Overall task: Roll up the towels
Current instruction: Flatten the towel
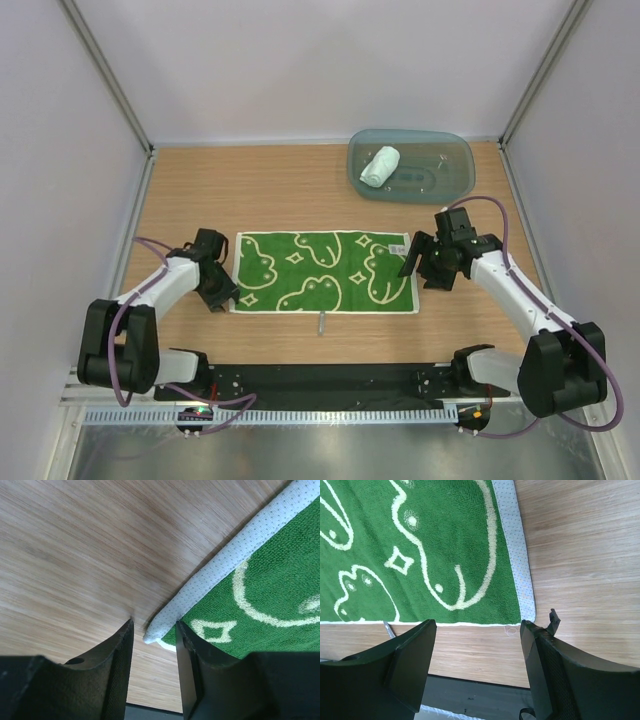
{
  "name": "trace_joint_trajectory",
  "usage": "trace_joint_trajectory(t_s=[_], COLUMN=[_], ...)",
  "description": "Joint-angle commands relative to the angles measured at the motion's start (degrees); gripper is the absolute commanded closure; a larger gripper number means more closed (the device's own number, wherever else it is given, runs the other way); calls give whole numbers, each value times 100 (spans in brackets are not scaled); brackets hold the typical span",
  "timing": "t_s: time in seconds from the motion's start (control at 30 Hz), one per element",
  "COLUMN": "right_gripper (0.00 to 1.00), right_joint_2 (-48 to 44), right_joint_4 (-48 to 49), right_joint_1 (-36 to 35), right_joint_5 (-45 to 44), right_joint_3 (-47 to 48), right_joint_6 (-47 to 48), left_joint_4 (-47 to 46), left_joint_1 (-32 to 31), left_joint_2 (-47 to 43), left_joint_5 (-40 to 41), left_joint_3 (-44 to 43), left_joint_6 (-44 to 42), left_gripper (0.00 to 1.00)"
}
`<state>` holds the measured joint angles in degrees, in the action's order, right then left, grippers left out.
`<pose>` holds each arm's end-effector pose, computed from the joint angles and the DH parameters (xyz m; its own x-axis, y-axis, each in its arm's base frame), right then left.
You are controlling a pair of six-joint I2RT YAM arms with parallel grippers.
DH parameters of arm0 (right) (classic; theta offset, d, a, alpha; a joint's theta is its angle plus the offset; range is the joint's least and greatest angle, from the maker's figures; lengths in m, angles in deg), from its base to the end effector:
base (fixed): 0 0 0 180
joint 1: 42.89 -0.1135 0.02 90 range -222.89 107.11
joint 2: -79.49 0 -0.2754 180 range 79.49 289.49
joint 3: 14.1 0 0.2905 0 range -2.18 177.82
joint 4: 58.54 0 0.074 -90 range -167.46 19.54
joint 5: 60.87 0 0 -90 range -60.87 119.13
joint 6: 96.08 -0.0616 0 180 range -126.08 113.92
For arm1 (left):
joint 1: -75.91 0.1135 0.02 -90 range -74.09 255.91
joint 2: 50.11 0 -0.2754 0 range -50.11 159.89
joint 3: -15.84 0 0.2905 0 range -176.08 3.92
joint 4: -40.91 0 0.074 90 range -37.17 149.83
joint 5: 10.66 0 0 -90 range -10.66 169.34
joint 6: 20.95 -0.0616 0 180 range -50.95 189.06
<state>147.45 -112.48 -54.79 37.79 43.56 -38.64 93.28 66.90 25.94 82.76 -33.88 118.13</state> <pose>0.2536 0.0629 0.1953 -0.8869 0.3568 -0.2933 0.2485 0.9039 0.3482 0.2381 -0.0340 0.1191 -0.7438 -0.6458 -0.1725 -0.6370 0.7630 -0.1097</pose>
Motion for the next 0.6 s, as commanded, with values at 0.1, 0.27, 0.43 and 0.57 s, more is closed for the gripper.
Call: trace_joint_trajectory(t_s=[0.1,0.27,0.43,0.57], right_gripper=[25,25,25,25], right_joint_2=[76,112,121,121], right_joint_4=[212,203,203,220], right_joint_1=[-14,-14,-14,-14], right_joint_5=[-67,-84,-111,-119], right_joint_3=[-30,-21,-30,-65], right_joint_6=[92,100,127,127], left_joint_4=[-301,-204,-134,-116], left_joint_1=[-126,-285,-443,-461], left_joint_2=[-143,-284,-380,-346], left_joint_5=[-8,44,159,273], left_joint_3=[185,247,265,265], left_joint_6=[93,259,357,348], left_gripper=[63,63,63,64])
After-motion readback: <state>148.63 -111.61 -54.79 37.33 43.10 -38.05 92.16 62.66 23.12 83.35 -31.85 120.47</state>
